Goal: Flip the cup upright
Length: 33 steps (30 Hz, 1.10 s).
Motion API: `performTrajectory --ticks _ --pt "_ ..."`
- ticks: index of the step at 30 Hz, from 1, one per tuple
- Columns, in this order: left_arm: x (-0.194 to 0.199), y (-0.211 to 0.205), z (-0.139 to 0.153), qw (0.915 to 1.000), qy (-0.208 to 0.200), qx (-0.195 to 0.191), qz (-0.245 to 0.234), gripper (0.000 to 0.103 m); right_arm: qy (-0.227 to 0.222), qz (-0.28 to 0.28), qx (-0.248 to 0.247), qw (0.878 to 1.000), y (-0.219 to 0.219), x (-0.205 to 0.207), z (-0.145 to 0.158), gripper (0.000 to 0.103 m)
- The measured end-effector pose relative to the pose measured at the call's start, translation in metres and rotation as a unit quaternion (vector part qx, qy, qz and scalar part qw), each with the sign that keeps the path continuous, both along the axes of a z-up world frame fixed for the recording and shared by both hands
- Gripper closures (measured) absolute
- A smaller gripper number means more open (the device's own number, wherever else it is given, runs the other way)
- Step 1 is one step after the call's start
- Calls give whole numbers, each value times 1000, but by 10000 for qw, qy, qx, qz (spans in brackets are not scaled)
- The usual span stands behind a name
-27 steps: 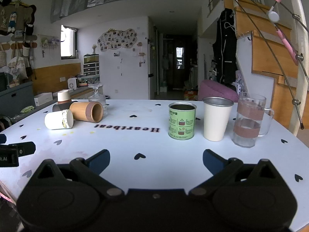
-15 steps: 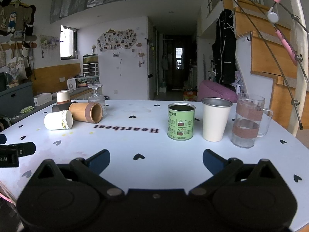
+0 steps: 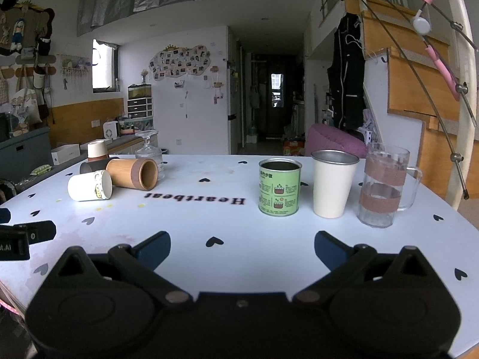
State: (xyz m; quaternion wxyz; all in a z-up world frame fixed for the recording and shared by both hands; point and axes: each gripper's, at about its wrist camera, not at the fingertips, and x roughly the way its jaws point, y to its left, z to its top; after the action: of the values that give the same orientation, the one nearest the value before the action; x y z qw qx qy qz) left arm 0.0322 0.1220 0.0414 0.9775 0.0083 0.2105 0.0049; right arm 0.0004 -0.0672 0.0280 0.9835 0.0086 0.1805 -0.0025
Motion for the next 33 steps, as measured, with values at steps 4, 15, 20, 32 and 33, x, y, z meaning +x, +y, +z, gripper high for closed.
performTrajectory --ticks 4,15,20,32,33 --pt "3 -10 1 10000 1 1 0 0 -4 -2 0 10000 0 0 0 0" --pt "3 -10 1 10000 4 1 -4 0 -5 -2 2 10000 0 0 0 0" --pt "-2 -11 2 10000 6 4 -11 0 -2 -3 7 10000 0 0 0 0" --pt "-2 -12 2 10000 10 5 -12 0 -4 -2 9 10000 0 0 0 0" --pt "-2 -11 2 10000 8 5 -12 0 -5 -4 9 10000 0 0 0 0"
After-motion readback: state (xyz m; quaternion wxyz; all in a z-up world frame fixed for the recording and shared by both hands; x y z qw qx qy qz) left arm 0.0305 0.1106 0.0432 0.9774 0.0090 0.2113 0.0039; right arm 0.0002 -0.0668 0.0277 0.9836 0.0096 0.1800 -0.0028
